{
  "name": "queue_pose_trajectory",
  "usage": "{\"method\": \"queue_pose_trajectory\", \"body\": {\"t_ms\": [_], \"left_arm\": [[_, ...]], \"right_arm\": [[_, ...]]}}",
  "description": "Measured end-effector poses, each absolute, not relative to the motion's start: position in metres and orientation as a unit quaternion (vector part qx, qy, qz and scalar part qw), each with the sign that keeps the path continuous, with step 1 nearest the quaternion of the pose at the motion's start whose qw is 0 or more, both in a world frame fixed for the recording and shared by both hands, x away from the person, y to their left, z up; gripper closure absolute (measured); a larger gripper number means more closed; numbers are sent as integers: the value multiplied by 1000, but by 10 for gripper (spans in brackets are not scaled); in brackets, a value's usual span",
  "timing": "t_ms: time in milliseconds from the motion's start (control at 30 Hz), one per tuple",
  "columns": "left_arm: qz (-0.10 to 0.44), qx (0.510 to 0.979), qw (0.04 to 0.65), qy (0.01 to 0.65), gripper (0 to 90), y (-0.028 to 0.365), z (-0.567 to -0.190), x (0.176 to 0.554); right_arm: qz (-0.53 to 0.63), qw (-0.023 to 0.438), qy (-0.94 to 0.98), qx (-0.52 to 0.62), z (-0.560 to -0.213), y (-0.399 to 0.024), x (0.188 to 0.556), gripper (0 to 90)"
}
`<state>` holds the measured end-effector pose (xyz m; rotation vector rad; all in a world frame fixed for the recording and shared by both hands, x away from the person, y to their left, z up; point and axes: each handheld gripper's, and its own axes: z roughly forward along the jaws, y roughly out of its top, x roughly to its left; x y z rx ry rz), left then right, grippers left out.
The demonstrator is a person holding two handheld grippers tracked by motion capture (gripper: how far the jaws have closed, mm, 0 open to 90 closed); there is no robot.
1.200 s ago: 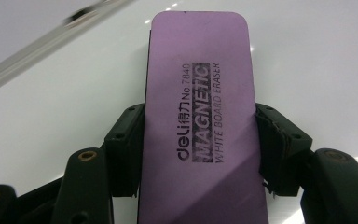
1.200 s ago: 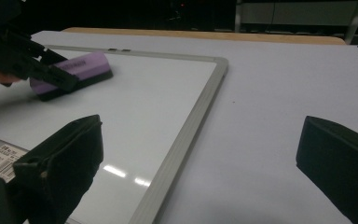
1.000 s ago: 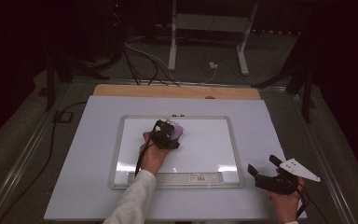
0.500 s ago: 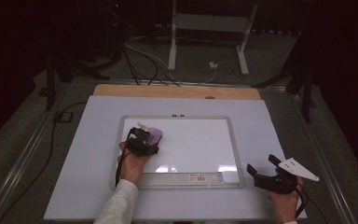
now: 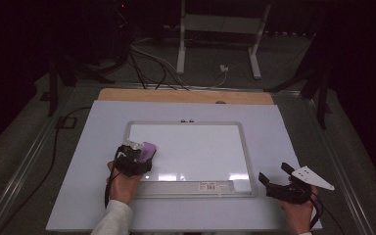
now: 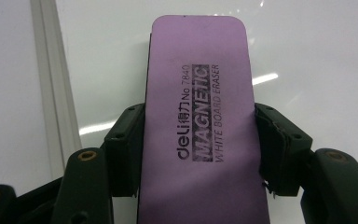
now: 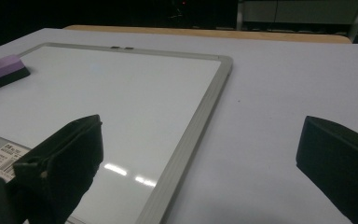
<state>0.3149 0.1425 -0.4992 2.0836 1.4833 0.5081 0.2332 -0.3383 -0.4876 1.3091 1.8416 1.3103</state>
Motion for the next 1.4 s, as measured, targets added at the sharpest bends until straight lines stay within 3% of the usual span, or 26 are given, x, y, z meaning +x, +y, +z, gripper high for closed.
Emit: {"method": "queue_pose_trajectory", "body": {"t_ms": [167, 233, 400, 567, 900, 1400], "left_arm": [[201, 770, 259, 548, 399, 145, -499, 305], [214, 765, 269, 544, 298, 147, -499, 302], [241, 776, 314, 491, 232, 146, -490, 293], [240, 801, 321, 444, 255, 139, -489, 288], [229, 810, 308, 443, 310, 142, -494, 292], [226, 799, 315, 460, 297, 157, -493, 296]], "right_arm": [[485, 262, 680, 483, -488, -339, 233, 10], [484, 262, 680, 484, -488, -340, 233, 9], [486, 264, 678, 484, -487, -340, 232, 10], [485, 265, 678, 484, -487, -339, 232, 10], [486, 267, 675, 487, -486, -342, 230, 10], [485, 267, 678, 483, -487, -340, 230, 10]]}}
